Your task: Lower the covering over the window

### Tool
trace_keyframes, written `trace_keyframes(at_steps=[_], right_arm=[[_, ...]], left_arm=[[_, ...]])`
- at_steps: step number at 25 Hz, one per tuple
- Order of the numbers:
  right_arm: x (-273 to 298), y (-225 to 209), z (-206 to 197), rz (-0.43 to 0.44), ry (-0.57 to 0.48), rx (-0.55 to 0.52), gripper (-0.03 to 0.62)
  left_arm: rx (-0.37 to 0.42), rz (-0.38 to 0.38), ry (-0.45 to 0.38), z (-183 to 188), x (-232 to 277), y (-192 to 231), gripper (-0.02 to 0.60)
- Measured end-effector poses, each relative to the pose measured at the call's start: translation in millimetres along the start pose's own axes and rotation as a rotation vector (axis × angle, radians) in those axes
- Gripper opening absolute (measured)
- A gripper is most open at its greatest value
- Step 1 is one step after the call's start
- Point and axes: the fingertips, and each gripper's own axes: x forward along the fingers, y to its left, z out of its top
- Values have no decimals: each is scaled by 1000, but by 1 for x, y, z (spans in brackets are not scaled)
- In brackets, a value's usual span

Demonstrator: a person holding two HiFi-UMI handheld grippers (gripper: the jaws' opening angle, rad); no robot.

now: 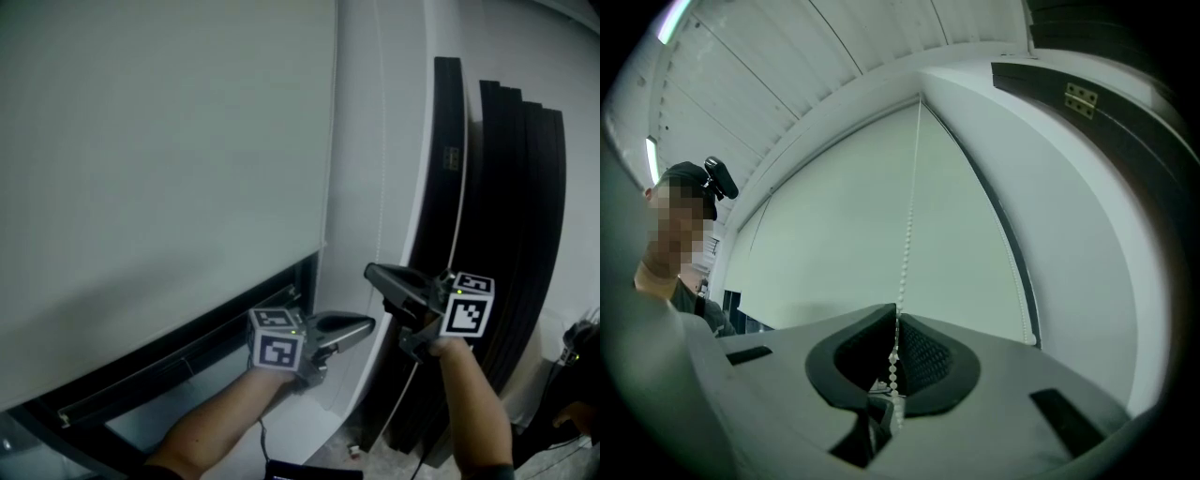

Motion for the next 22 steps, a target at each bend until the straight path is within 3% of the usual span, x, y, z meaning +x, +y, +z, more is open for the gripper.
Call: trace_keyframes(at_steps=[3,6,7,8,9,11,12,13,22], right_arm=[[-1,-2,0,-10,-1,-7,-6],[2,-2,0,-5,0,-6,-5],[2,-2,0,-4,2,-6,-5],[2,-1,0,-2,3,-7,-5],[2,0,0,-1,5,-7,-5],[2,1,0,-2,8,-9,-5],[1,1,0,-5,9,-10,-5],[1,1,0,-9,10,-11,-5],[-4,-3,-11,-15,18,5,-5]], left_arm=[[56,77,-53,12,-12,9,-5],[96,82,-82,28,-22,8,4],[93,72,-89,33,-21,7,110],[88,61,-88,36,-18,7,176],[85,52,-78,38,-14,6,179],[88,43,-43,36,-5,6,177],[92,43,-26,34,-2,6,118],[93,41,-14,33,0,6,13],[28,-9,-22,20,3,1,8]])
